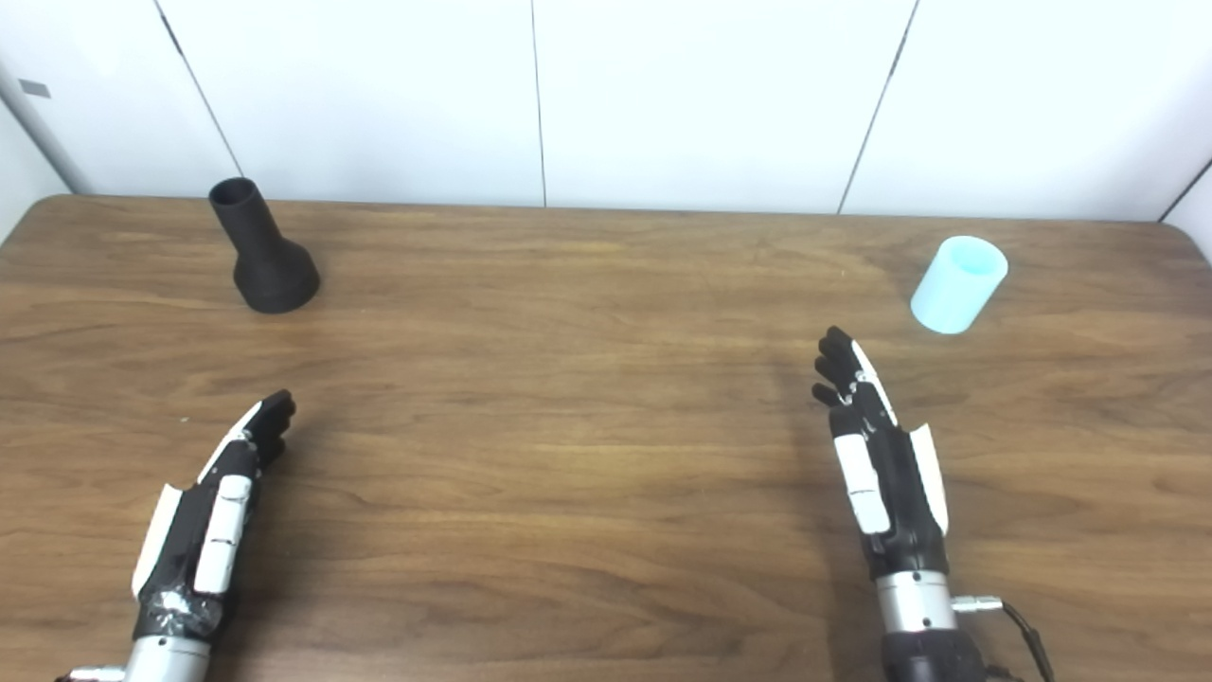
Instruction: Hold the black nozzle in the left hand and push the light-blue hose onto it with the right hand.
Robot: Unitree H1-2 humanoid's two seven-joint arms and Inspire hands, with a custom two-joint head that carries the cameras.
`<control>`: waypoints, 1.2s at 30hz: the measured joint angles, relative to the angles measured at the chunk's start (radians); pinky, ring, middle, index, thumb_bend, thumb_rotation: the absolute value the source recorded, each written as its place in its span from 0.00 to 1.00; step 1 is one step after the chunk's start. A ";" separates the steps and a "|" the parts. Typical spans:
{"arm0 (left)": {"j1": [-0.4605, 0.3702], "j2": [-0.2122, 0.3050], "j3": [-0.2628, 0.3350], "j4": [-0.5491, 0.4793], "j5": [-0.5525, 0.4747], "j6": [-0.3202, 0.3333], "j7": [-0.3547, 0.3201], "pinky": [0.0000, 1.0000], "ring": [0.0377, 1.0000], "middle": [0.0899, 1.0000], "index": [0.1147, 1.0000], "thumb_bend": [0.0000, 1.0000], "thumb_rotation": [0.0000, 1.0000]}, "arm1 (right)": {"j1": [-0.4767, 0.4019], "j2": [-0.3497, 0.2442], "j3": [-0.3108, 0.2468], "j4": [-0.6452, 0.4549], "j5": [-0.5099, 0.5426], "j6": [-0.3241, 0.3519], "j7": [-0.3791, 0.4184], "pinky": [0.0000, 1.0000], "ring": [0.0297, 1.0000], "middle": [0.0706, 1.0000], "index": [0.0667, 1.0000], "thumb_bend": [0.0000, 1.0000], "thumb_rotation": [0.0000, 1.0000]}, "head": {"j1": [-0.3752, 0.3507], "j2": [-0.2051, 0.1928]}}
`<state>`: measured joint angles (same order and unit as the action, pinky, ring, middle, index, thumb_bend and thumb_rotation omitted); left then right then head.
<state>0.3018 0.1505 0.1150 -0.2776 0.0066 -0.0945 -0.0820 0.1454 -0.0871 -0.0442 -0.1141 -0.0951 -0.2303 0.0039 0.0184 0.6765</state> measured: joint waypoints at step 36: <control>0.013 -0.013 -0.046 -0.013 0.043 -0.003 0.049 0.96 0.94 0.92 0.89 0.49 0.75 | 0.037 -0.039 -0.008 -0.025 0.139 0.069 0.078 0.90 0.95 0.94 0.95 0.53 1.00 | 0.256 -0.117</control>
<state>0.3144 0.1379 0.0689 -0.2908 0.0494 -0.0975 -0.0326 0.1825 -0.1262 -0.0520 -0.1388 0.0434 -0.1618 0.0824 0.2744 0.5599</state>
